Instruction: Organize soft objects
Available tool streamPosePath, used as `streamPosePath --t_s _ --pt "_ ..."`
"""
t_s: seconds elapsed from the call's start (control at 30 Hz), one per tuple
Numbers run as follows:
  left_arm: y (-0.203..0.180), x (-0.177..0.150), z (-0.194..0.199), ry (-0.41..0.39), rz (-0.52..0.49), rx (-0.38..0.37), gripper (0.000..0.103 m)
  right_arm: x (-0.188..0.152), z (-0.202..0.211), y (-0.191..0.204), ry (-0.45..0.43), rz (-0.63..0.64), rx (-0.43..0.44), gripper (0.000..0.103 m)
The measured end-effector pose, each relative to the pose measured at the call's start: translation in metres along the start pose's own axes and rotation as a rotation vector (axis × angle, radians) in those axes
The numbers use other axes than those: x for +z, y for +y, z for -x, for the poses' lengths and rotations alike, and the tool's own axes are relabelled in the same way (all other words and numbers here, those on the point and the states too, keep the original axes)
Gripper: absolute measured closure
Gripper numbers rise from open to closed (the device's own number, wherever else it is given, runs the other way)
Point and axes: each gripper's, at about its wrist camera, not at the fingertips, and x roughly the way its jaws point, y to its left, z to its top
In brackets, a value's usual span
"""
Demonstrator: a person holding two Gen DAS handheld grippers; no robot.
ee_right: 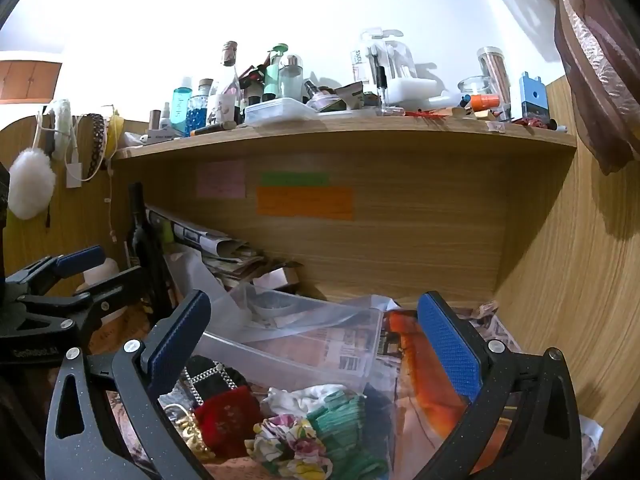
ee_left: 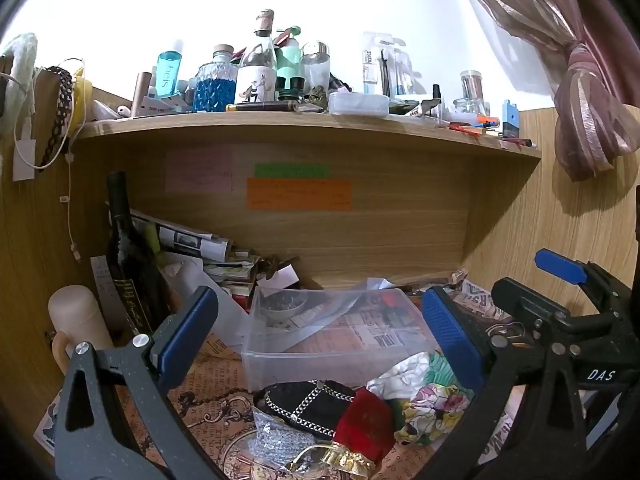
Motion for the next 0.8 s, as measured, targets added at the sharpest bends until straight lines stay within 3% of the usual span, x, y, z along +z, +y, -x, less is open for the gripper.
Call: streamPosePath --t_s 0.8 --pt "-0.0031 0.0 -0.0009 -0.003 -0.003 0.002 0.0 0.0002 0.0009 0.0001 -0.003 -0.017 0.008 0.0"
